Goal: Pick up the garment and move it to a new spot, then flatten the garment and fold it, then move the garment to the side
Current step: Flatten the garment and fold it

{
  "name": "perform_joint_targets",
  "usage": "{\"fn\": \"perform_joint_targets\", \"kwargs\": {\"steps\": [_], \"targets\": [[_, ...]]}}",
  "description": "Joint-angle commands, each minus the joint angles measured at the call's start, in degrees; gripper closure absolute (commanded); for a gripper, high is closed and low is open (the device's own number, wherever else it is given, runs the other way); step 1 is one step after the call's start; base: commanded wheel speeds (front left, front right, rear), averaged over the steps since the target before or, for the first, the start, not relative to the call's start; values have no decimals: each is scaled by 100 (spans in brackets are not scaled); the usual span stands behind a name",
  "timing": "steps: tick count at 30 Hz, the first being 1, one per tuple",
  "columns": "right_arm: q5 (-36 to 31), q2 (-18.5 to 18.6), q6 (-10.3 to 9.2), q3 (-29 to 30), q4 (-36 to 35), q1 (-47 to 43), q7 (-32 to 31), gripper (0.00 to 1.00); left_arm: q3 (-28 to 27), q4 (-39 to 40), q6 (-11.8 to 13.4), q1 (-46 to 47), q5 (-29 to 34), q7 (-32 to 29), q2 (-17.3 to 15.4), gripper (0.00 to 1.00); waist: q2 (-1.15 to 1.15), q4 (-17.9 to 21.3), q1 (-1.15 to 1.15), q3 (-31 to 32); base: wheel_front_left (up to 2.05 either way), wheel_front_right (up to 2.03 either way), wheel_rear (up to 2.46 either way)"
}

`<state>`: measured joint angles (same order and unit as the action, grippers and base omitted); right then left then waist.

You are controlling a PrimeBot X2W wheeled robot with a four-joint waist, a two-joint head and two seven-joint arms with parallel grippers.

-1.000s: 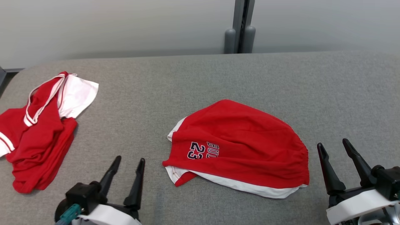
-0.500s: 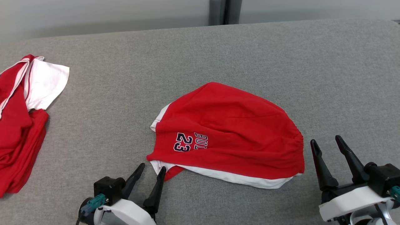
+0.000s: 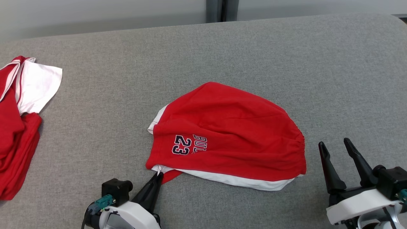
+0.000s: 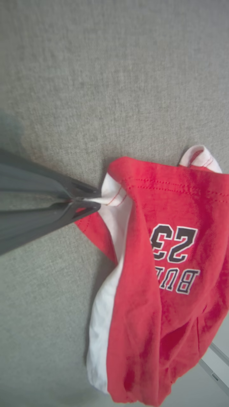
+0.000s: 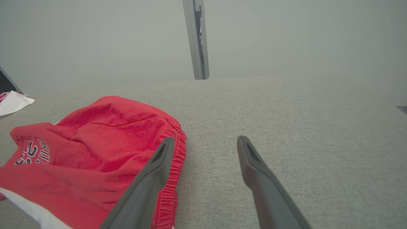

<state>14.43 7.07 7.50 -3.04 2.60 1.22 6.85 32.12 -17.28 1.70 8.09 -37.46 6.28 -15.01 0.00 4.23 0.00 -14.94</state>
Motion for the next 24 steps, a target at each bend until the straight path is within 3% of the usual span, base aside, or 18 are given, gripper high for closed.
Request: {"fn": "perform_joint_targets", "kwargs": {"steps": [1, 7, 16, 24], "targets": [[5, 9, -1, 16, 0, -17, 28, 0, 2, -33, -8, 87, 27, 22, -5, 100, 0, 5, 0, 8, 0, 0, 0], [-3, 45, -1, -18, 72, -274, -83, 0, -34, -39, 32, 99, 54, 134, -42, 100, 0, 18, 0, 28, 0, 0, 0], [95, 183, -1, -690, 208, -591, -265, 0, -86, 49, 147, 169, 73, 175, -141, 100, 0, 16, 0, -92, 0, 0, 0], [185, 231, -1, -966, 489, -237, -169, 0, -102, 58, 148, 253, 74, 232, -158, 100, 0, -26, 0, -217, 0, 0, 0]]}}
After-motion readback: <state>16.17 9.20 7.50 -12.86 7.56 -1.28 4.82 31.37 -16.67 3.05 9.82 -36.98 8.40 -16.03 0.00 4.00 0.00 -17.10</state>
